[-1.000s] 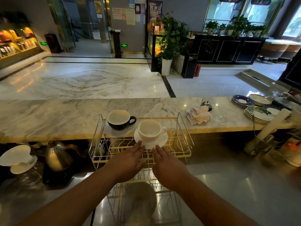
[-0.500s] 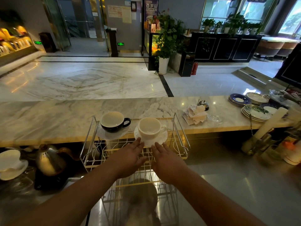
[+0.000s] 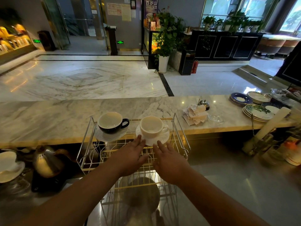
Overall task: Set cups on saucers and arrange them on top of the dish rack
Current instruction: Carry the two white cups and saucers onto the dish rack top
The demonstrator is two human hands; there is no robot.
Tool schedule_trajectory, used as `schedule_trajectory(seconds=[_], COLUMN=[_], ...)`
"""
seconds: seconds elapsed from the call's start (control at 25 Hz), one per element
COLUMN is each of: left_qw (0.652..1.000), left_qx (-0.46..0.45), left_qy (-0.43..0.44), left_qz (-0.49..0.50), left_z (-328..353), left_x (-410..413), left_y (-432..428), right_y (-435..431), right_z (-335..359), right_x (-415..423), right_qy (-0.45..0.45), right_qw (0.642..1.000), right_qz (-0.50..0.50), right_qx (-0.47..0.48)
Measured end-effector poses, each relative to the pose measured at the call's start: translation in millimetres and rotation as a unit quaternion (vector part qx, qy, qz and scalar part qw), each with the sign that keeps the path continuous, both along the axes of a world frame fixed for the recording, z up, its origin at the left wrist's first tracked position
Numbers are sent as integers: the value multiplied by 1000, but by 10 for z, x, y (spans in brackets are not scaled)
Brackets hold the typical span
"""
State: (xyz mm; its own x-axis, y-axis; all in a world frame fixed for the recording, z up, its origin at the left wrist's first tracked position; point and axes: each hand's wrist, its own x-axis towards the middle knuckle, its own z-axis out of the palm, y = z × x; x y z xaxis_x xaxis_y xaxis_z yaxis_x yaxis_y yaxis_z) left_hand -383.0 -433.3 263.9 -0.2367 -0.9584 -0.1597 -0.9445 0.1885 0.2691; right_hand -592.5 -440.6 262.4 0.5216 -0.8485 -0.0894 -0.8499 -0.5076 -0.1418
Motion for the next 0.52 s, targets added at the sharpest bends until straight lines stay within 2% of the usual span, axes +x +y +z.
schedule_trajectory(seconds=[0.52], left_qw=[1000], left_qx=[-8], left_qy=[4], left_qz=[-13], left_z=[16], left_x=[-51], left_y=[-107], right_y=[-169], right_z=[66], right_x=[-34], right_qy=[-43], right_qw=[999], right_qz=[-10], right_qx=[21])
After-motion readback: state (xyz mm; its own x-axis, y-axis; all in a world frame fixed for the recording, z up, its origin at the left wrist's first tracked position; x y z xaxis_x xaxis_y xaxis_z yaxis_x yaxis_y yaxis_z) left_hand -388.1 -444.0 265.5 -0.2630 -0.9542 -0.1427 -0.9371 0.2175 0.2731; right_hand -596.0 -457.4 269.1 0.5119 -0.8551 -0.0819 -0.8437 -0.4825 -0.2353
